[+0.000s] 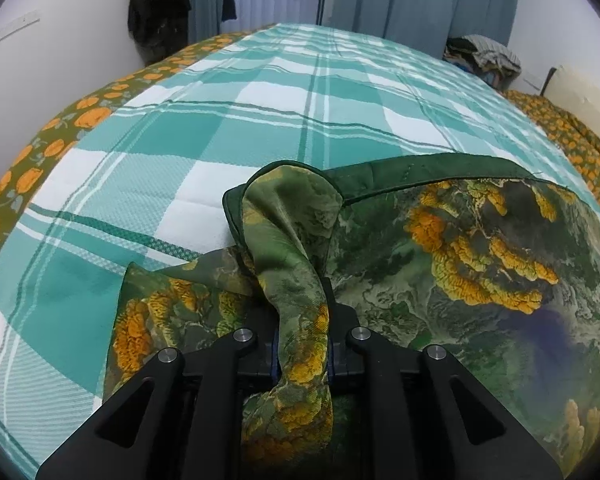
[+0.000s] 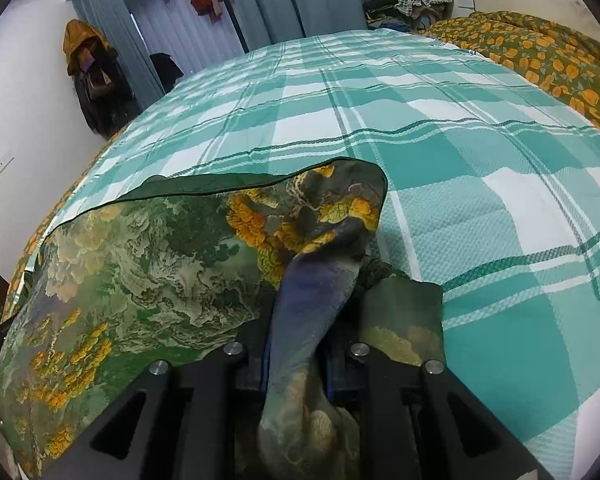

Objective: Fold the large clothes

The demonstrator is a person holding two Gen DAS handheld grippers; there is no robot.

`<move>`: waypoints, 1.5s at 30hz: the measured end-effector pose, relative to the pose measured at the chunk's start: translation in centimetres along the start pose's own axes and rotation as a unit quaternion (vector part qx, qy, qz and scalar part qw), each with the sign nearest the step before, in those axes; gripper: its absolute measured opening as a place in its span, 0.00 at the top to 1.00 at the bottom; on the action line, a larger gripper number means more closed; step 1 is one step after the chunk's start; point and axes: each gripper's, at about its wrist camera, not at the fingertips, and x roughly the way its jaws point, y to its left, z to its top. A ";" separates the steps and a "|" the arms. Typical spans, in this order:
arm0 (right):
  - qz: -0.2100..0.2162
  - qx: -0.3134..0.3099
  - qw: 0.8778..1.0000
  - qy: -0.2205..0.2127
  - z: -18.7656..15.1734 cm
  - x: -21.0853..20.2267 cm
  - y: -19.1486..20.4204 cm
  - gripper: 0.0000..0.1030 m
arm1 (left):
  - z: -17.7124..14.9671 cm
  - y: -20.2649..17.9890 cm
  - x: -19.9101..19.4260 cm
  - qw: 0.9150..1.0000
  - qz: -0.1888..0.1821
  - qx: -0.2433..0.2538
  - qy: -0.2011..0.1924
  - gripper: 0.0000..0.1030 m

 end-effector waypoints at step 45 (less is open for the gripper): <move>0.056 -0.003 0.998 0.007 -8.0 -11.3 0.0 0.61 | -3.4 -3.2 -13.5 1.000 -0.014 0.017 0.019 0.28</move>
